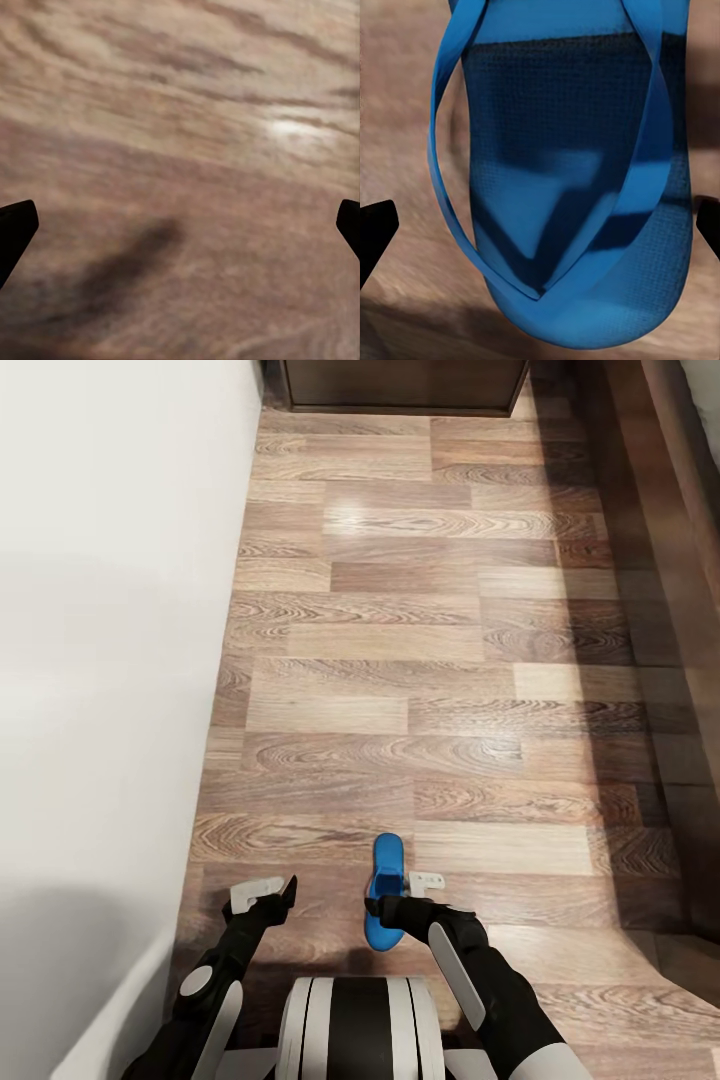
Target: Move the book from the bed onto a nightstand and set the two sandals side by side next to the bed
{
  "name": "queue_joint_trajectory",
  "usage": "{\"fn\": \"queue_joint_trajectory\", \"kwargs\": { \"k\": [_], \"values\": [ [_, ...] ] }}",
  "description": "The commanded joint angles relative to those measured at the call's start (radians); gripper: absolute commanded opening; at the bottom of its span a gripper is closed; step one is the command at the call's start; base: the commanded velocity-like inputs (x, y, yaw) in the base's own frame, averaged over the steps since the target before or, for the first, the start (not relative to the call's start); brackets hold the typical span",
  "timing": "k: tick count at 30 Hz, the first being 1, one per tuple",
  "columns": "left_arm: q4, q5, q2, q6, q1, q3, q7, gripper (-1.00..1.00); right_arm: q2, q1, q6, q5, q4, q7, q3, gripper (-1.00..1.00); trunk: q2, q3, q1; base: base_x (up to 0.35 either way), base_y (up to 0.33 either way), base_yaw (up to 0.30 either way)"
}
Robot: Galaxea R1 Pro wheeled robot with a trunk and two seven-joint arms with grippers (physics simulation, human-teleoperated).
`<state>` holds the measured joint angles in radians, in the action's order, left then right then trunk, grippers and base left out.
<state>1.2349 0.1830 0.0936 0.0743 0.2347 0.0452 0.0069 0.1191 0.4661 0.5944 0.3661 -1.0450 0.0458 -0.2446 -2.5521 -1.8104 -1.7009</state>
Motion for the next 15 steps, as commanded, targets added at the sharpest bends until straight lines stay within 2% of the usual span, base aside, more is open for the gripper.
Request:
{"fn": "queue_joint_trajectory", "kwargs": {
  "k": [1,15],
  "values": [
    [0.001,0.01,0.0,0.005,0.0,0.001,0.001,1.0,0.0,0.0,0.004,0.007,-0.001,0.005,0.0,1.0,0.0,0.0,0.0,0.0,0.0,0.0],
    [0.001,0.01,0.0,0.005,0.0,0.001,0.001,1.0,0.0,0.0,0.002,0.007,-0.003,-0.001,-0.001,1.0,0.0,0.0,0.0,0.0,0.0,0.0]
  ]
}}
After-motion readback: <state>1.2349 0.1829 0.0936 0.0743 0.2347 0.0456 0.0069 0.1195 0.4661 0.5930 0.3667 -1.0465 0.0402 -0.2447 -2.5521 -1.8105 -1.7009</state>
